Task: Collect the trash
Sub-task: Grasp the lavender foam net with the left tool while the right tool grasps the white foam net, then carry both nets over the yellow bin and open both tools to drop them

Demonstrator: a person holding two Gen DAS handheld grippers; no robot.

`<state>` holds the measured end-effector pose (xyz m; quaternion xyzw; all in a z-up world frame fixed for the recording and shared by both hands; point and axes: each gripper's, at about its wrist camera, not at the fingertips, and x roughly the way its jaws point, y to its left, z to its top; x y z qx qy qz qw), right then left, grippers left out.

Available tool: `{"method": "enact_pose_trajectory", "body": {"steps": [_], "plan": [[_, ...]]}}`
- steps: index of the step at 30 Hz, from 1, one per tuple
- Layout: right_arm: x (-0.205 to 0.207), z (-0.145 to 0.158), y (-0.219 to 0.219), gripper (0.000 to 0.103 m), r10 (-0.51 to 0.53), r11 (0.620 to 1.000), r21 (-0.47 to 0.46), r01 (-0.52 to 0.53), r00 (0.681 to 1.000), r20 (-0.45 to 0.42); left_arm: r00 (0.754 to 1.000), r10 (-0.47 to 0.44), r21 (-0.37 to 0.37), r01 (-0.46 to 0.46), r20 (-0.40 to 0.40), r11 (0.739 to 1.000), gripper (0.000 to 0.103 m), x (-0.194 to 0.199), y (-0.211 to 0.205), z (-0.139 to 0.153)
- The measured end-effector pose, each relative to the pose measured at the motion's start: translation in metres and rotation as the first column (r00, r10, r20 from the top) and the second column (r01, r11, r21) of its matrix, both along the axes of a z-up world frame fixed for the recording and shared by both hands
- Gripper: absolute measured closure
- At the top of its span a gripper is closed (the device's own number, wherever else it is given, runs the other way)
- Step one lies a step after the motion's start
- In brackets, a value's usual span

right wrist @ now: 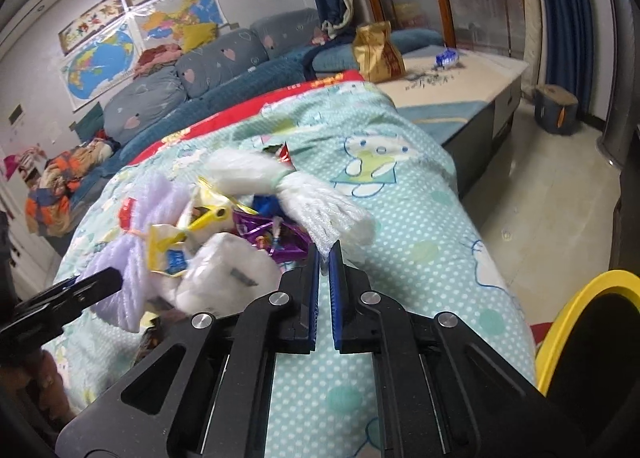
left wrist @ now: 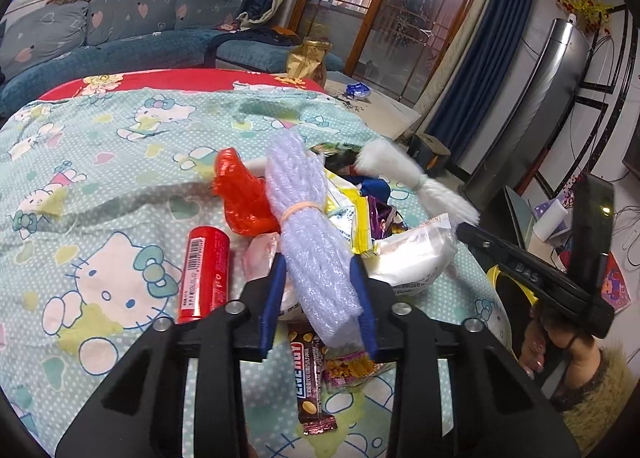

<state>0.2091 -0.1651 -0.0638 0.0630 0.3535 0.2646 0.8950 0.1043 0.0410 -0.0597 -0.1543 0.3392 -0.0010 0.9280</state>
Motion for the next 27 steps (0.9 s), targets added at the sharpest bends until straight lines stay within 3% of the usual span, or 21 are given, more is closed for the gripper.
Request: {"method": "enact_pose_trajectory", "body": {"steps": [3, 13, 27], "plan": [[-0.011, 0.010, -0.006, 0.100, -0.004, 1.000, 0.009, 0.004, 0.999, 0.033, 1.000, 0.005, -0.006, -0.005, 0.029, 1.000, 0.086, -0.007, 0.003, 0.005], [-0.041, 0.034, -0.027, 0.100, -0.040, 0.999, 0.015, 0.039, 0.994, 0.097, 0.990, -0.018, -0.013, 0.020, 0.137, 1.000, 0.088, -0.020, 0.003, 0.040], [-0.072, 0.044, -0.070, 0.100, -0.145, 0.987, -0.048, 0.152, 0.982, 0.124, 0.967, -0.178, 0.019, 0.177, 0.180, 0.984, 0.088, -0.011, -0.060, 0.061]]}}
